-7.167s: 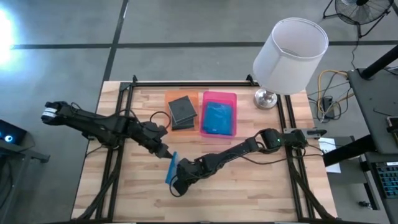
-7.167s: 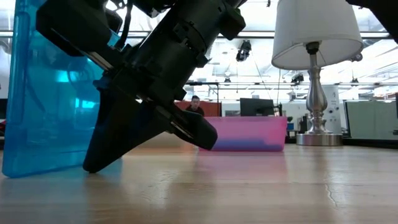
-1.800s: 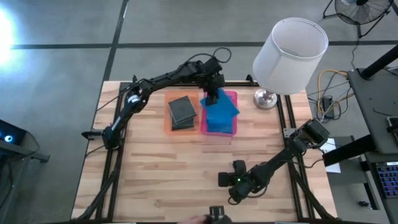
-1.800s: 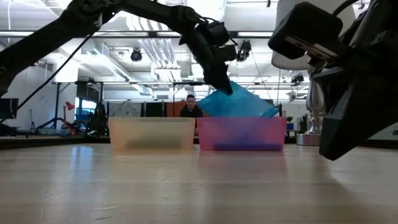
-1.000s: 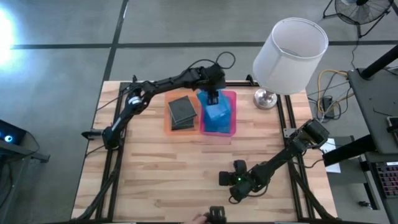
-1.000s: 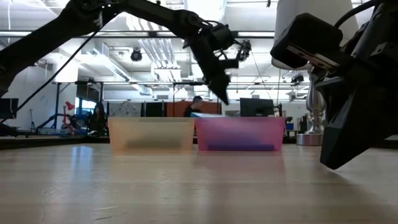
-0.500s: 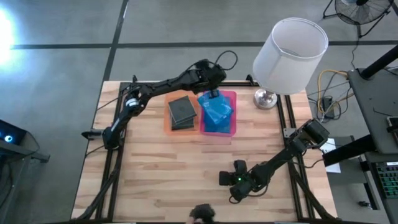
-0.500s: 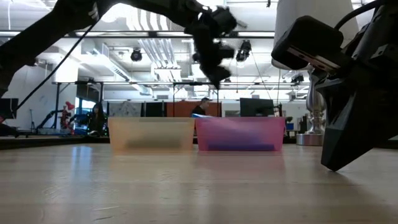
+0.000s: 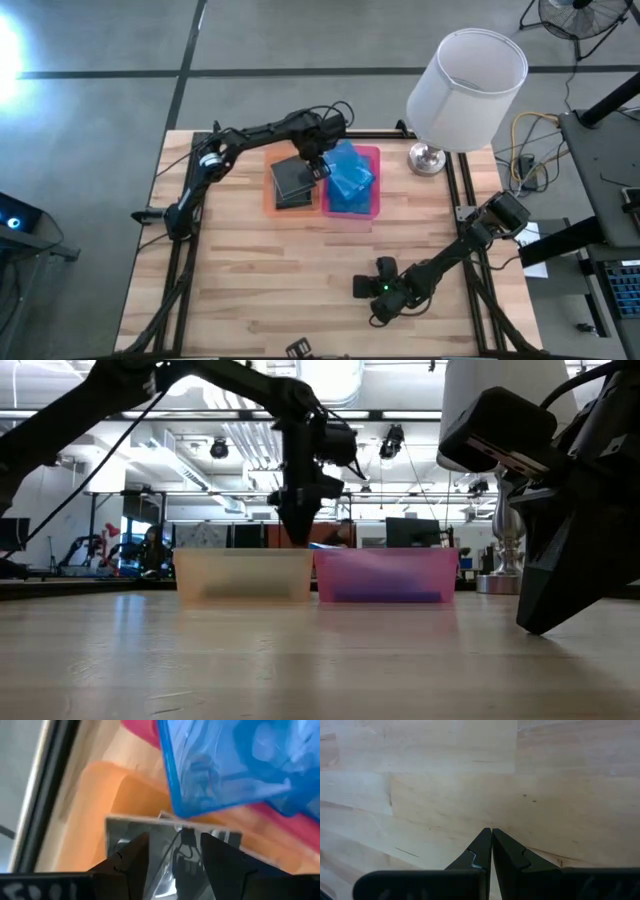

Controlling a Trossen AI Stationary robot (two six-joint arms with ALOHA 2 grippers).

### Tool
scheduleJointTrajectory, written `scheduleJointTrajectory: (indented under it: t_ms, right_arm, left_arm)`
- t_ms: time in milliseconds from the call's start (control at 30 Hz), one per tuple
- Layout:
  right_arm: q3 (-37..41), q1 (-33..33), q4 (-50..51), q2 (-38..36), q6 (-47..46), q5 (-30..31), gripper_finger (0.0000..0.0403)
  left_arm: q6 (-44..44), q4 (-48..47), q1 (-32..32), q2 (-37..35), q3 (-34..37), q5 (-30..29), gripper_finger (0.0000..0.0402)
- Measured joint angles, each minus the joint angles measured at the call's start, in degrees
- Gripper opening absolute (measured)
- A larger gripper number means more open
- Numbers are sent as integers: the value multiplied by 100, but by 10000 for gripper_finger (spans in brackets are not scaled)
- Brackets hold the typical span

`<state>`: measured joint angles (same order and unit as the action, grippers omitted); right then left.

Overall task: Pick & place jewel cases by type
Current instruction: Put the blue CD case into the pink bin

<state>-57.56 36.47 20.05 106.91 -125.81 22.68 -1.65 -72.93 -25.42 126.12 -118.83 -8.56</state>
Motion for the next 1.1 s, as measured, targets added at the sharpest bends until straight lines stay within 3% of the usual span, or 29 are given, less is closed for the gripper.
scheduleJointTrajectory:
  t_ms: [233,433,600,700,867,1000,1100]
  right_arm:
    - [2,0,7,0,19,-2,13]
    - [4,0,9,0,21,-2,13]
    - [4,0,13,0,25,-3,13]
    - [4,0,13,0,19,-4,13]
    - [4,0,6,0,3,-7,13]
    - [4,0,6,0,1,-11,13]
    - [4,0,7,0,-4,-11,13]
  left_arm:
    - [-4,773,-14,15,409,-59,158]
    - [-3,1092,-20,14,-92,-357,158]
    - [98,2068,-128,46,-340,-74,158]
    - [-20,2030,-194,192,-338,266,158]
    - [-39,1859,-229,263,-72,65,158]
    - [-143,2985,-128,-64,8,30,158]
    - [-263,3732,-56,-125,-25,456,158]
